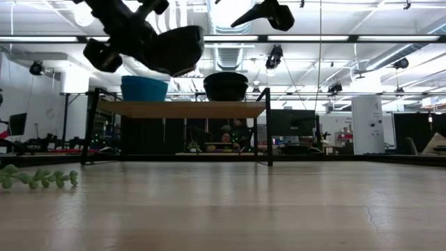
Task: Pick & Place Mini bowls
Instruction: Stack the white patterned bowl on the white patterned bowls on the shelf
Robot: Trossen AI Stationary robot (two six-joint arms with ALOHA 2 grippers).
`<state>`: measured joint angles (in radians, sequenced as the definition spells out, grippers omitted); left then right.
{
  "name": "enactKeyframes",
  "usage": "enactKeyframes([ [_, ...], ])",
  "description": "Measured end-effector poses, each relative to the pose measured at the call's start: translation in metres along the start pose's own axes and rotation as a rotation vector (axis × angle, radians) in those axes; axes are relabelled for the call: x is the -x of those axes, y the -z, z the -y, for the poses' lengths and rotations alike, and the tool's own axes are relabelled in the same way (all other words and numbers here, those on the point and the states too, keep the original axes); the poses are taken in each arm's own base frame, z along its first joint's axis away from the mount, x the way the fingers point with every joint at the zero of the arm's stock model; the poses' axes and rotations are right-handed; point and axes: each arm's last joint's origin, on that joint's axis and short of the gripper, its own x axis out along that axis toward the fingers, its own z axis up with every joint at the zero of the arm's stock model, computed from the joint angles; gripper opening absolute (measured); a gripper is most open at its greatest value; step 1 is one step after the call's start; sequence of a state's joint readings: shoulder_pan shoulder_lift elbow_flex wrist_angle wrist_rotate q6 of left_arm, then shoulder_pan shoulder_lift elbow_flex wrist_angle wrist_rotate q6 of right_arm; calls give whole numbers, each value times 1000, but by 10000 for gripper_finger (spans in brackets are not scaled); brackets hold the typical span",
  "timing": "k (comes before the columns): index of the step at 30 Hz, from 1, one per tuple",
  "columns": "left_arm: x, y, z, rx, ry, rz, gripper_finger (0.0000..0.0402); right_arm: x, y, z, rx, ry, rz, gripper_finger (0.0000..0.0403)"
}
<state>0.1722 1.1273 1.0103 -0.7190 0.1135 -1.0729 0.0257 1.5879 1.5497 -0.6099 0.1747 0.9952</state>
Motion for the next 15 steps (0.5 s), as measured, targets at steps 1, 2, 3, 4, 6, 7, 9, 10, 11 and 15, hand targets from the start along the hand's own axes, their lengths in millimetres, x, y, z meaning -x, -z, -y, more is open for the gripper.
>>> enactKeyframes([
  [1,0,-1,2,-12,-24,-11,4,0,1,1,-7,10,-6,226],
  [2,-1,-2,5,-26,-54,-20,4,0,1,2,-15,22,-14,226],
  [3,-2,-3,7,-36,-86,-25,4,0,2,3,-24,36,-21,226],
  [4,-2,-5,9,-45,-118,-37,4,0,3,5,-31,52,-30,226],
  [6,-3,-7,13,-67,-157,-54,3,0,4,7,-42,72,-42,226],
  [7,-3,-9,17,-80,-159,-50,3,0,5,7,-47,75,-44,226],
  [9,-4,-12,25,-107,-155,-39,3,-4,7,6,-53,77,-50,226],
  [10,-4,-14,29,-118,-151,-40,3,-6,9,6,-52,81,-54,226],
  [11,-4,-15,33,-130,-151,-41,3,-10,11,6,-50,88,-63,226],
  [15,-3,-21,45,-162,-171,-33,3,-21,18,7,-39,115,-87,226],
])
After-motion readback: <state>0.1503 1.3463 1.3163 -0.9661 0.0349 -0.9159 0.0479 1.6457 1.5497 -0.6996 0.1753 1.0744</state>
